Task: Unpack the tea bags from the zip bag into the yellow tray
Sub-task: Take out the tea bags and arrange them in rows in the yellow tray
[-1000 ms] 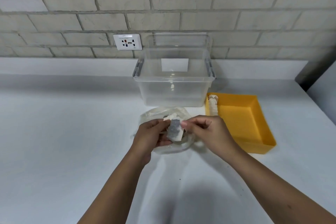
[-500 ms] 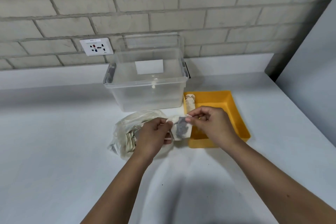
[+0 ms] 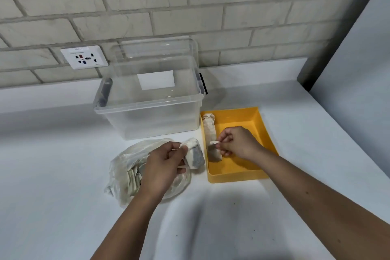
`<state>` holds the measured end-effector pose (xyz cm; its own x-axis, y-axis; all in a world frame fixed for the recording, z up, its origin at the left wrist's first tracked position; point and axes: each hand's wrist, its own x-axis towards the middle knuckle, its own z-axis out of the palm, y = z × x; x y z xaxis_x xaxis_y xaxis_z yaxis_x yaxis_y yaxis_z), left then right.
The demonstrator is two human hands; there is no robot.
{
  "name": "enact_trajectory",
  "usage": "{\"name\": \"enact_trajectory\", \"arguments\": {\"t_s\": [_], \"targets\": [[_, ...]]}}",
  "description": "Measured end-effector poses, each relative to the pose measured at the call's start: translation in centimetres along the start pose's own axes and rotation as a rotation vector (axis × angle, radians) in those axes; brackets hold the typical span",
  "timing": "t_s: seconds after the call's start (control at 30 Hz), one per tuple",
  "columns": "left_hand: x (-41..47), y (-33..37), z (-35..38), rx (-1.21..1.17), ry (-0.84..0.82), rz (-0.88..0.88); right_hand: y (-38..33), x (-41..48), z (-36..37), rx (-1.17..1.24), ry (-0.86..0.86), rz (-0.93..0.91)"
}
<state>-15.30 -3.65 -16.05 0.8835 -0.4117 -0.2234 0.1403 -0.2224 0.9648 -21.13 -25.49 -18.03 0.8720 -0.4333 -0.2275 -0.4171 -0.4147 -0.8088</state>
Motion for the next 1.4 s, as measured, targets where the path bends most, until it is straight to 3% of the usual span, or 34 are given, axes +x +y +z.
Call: {"name": "enact_trajectory", "arguments": {"t_s": [0.23, 0.5, 0.6, 0.67, 0.77, 0.93, 1.03, 1.2, 1.4], "targets": [[0.6, -0.2, 0.0, -0.039, -0.011, -0.034, -0.1, 2.1, 1.1, -0.020, 0.134, 0.002], [0.8, -0.3, -0.2, -0.124, -0.018, -0.121, 0.5, 2.5, 1.6, -0.034, 0.138, 0.014], [0.7, 0.0, -0.1, -0.210, -0.034, -0.166, 0.0, 1.4, 1.1, -0.089, 0.254, -0.039], [0.5, 0.4, 0.1, -0.251, -0.048, -0.179, -1.1, -0.3, 1.0, 0.054, 0.304, -0.086], [0.2, 0.9, 0.5, -0.265, -0.074, -0.184, -3.3, -3.4, 1.8, 0.305, 0.207, -0.167], [-0.5, 1.2, 1.1, -0.250, -0.090, -0.169, -4.1, -5.6, 3.5, 0.189, 0.235, -0.247], [-1.0, 1.4, 1.3, -0.249, -0.097, -0.167, -3.8, -5.7, 3.6, 0.257, 0.246, -0.213], [-1.7, 1.9, 1.2, -0.342, -0.123, -0.194, -3.7, -5.8, 3.0, 0.530, 0.122, -0.040], [-1.8, 1.9, 1.2, -0.337, -0.133, -0.201, -3.8, -5.9, 2.8, 0.575, 0.102, -0.010]]}}
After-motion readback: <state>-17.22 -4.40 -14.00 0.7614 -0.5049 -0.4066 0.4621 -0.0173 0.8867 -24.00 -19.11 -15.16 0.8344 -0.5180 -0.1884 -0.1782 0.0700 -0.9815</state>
